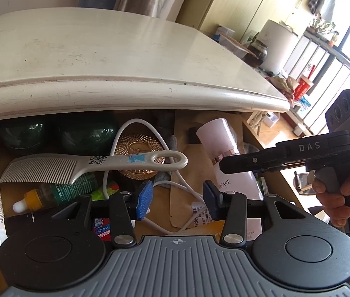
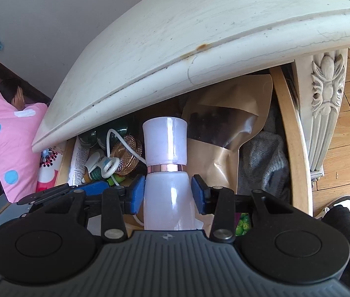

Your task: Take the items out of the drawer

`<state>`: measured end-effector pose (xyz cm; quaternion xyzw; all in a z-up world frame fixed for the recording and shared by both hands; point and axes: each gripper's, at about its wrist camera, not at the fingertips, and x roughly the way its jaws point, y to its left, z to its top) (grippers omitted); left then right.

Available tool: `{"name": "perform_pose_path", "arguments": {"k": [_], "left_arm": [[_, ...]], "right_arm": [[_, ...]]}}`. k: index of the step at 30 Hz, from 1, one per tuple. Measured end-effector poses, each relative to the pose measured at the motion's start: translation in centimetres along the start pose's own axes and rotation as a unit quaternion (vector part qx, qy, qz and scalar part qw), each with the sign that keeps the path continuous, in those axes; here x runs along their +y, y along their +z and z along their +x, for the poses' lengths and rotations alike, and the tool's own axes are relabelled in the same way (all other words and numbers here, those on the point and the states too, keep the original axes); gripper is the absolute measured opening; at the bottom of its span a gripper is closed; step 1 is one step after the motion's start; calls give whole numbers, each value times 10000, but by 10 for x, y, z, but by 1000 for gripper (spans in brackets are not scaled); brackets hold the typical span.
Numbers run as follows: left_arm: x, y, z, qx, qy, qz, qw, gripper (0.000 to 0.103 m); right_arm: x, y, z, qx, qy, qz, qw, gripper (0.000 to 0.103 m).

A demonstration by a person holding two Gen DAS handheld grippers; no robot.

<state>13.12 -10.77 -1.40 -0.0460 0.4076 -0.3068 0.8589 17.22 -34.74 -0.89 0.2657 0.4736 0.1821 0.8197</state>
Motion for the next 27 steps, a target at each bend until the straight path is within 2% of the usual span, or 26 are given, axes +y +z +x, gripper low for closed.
{"name": "perform_pose_path", "arguments": {"k": [7, 15, 23, 27], "left_arm": [[-10, -1, -2, -48, -139, 319, 9994, 49], [-36, -3, 19, 546, -859, 444, 9938, 49], [-47, -2, 37, 1090, -1140, 386, 9867, 49], [-54, -3, 40, 1193, -1071, 545, 9856, 50]], "right_arm": [[-5, 0, -5, -86, 163, -2, 9998, 42], [-15, 1, -15, -179, 317, 46, 9993, 42], [-19, 0, -18, -237, 475, 98, 9985, 42], [-22, 0, -20, -258, 541, 107, 9981, 42]]}}
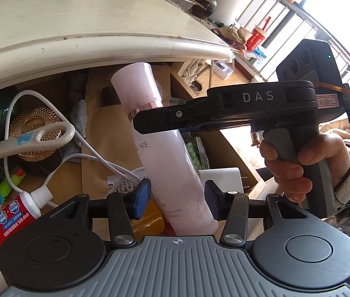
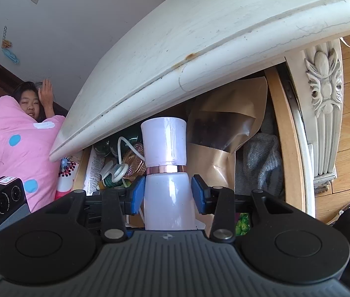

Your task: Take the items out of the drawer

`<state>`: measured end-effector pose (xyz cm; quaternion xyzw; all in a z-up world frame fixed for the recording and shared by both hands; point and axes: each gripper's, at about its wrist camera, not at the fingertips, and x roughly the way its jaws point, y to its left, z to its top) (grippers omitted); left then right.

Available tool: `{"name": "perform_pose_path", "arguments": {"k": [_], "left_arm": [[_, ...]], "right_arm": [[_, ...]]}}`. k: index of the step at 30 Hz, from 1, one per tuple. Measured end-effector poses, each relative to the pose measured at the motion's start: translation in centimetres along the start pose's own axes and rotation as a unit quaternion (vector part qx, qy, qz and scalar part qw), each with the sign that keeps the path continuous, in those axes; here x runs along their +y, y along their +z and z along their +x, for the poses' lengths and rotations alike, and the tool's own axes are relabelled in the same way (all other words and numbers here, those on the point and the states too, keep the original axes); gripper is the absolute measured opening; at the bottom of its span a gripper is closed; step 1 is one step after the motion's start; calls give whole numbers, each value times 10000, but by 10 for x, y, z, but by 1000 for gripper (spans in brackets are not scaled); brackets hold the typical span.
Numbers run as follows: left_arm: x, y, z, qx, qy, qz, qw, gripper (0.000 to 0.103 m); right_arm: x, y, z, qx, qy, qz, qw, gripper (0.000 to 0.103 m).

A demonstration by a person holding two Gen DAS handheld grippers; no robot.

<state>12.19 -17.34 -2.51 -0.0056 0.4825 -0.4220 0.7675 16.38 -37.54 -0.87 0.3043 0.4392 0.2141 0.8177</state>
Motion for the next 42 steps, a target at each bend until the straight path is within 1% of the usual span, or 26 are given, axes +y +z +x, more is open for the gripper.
{"name": "perform_pose_path", "arguments": {"k": [4, 8, 16, 18, 22, 24, 28, 29, 33, 37, 42], "left_arm": [[-2, 2, 2, 94, 46, 12, 9999, 52], [-6, 3, 5, 81, 100, 69, 9999, 53], [-17, -1, 2, -90, 239, 399, 9989, 52], [-17, -1, 0, -147, 228, 399, 9988, 50], [-19, -3, -4, -274, 196, 420, 9985, 49], [-23, -5, -5, -345, 272, 569, 9974, 47], [-32, -13, -8, -487, 404, 978, 9932, 47], [-33, -14, -9, -504, 406, 1017, 9927, 47], [-29, -16, -12, -532, 365, 946, 9934, 47], [-29, -18, -13, -591, 346, 928, 9933, 47], [-28, -20, -13, -627, 308, 944, 9931, 47]], "right_arm": [[-1, -2, -1, -58, 69, 12, 10000, 42], [2, -5, -8, -161, 125, -64, 9998, 42], [11, -12, -25, -436, 135, -307, 9985, 42], [15, -15, -28, -513, 131, -389, 9978, 42], [22, -20, -39, -650, 84, -585, 9961, 42], [24, -22, -47, -698, 46, -652, 9954, 42], [30, -27, -58, -771, -14, -880, 9931, 43], [32, -28, -60, -785, -33, -949, 9924, 43], [41, -29, -54, -786, -33, -932, 9925, 43], [41, -28, -54, -765, 75, -814, 9937, 45], [49, -31, -51, -775, -13, -968, 9923, 45]]}}
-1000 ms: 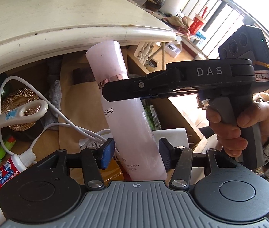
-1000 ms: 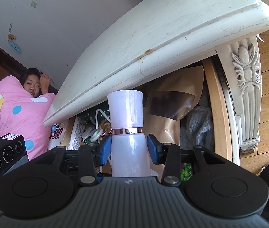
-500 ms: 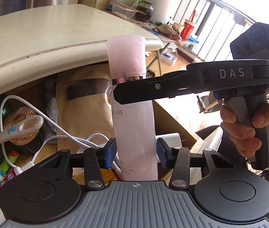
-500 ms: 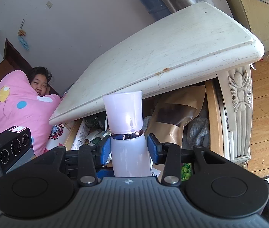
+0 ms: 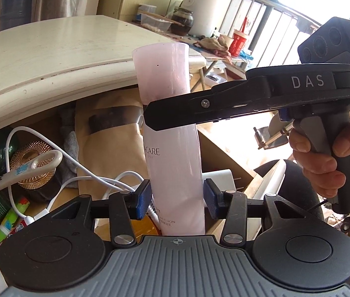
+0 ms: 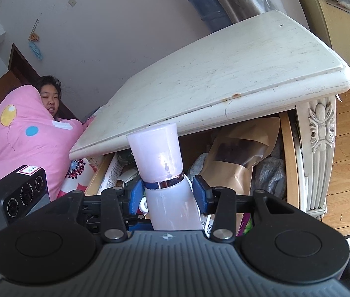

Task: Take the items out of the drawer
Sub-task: 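Raise the white-and-pink spray bottle out of the drawer with the right tool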

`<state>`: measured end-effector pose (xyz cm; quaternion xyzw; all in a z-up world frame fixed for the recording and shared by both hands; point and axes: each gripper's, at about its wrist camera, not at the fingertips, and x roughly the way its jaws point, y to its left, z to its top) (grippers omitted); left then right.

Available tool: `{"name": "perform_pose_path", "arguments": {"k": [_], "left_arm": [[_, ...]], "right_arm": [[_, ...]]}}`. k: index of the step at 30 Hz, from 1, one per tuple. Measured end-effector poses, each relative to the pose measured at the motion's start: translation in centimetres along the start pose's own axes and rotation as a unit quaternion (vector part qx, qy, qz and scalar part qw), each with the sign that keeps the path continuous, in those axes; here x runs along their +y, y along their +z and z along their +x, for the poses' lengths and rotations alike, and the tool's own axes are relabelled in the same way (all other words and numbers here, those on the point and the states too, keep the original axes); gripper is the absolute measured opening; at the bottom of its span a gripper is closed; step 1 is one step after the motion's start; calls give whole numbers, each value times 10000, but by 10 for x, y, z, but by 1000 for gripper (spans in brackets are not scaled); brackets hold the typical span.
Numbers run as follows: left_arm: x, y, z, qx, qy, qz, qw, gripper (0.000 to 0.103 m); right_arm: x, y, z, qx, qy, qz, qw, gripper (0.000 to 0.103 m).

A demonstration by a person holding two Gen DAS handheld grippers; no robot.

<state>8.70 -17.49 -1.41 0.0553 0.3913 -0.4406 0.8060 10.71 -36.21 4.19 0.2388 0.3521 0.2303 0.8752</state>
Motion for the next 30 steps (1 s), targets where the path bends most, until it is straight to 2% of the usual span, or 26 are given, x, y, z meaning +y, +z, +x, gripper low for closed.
{"name": "perform_pose_path", "arguments": {"k": [8, 10, 12, 18, 24, 30], "left_arm": [[-5, -1, -1, -56, -123, 125, 9998, 45], [-7, -2, -1, -64, -112, 196, 9997, 45], [-6, -2, 0, -57, -111, 178, 9998, 45], [-5, -3, 0, -43, -153, 172, 9997, 45], [-3, -3, 0, 125, -212, 222, 9994, 46], [-2, -3, 12, 456, -197, 241, 9985, 46]], "right_arm": [[13, 6, 3, -157, -243, -416, 9987, 46], [13, 8, 5, -156, -260, -423, 9986, 46], [12, 8, 7, -126, -261, -405, 9988, 40], [13, 7, 5, -129, -291, -423, 9986, 40], [1, 9, 3, -141, -305, -94, 9994, 40], [-5, 10, 4, -142, -254, 20, 9996, 40]]}}
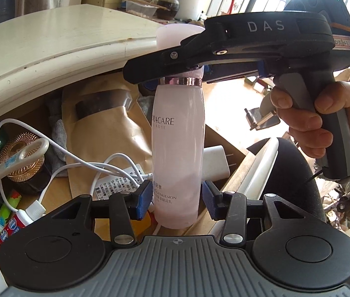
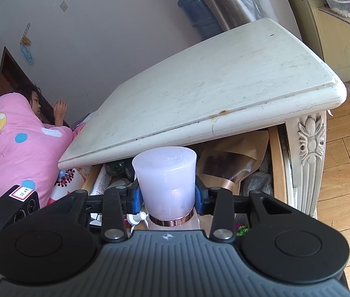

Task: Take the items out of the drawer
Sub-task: 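Raise the white-and-pink spray bottle out of the drawer with the right tool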

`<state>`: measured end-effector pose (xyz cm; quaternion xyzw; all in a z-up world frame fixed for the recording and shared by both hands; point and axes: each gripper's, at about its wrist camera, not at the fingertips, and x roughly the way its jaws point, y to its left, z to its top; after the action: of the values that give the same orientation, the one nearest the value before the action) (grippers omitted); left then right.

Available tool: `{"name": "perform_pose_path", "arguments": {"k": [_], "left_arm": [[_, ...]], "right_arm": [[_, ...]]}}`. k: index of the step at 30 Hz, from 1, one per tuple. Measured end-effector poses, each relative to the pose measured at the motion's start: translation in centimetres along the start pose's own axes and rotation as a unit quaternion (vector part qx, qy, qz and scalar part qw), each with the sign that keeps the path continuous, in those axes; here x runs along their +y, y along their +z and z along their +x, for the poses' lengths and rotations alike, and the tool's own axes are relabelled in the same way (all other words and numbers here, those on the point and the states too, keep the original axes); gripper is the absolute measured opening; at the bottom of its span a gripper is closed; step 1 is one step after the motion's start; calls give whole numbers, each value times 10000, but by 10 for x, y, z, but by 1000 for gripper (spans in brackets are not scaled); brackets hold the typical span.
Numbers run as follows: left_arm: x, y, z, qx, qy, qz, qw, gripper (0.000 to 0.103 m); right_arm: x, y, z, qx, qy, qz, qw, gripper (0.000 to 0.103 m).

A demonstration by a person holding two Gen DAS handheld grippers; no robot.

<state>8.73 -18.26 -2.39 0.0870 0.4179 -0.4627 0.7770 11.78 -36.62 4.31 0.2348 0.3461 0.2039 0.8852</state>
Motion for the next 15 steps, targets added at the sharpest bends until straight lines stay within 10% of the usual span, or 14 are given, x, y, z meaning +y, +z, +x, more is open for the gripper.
{"name": "perform_pose_path", "arguments": {"k": [15], "left_arm": [[12, 16, 20, 476, -138, -126, 9987, 45]], "right_arm": [[3, 3, 4, 98, 49, -120, 9999, 40]]}}
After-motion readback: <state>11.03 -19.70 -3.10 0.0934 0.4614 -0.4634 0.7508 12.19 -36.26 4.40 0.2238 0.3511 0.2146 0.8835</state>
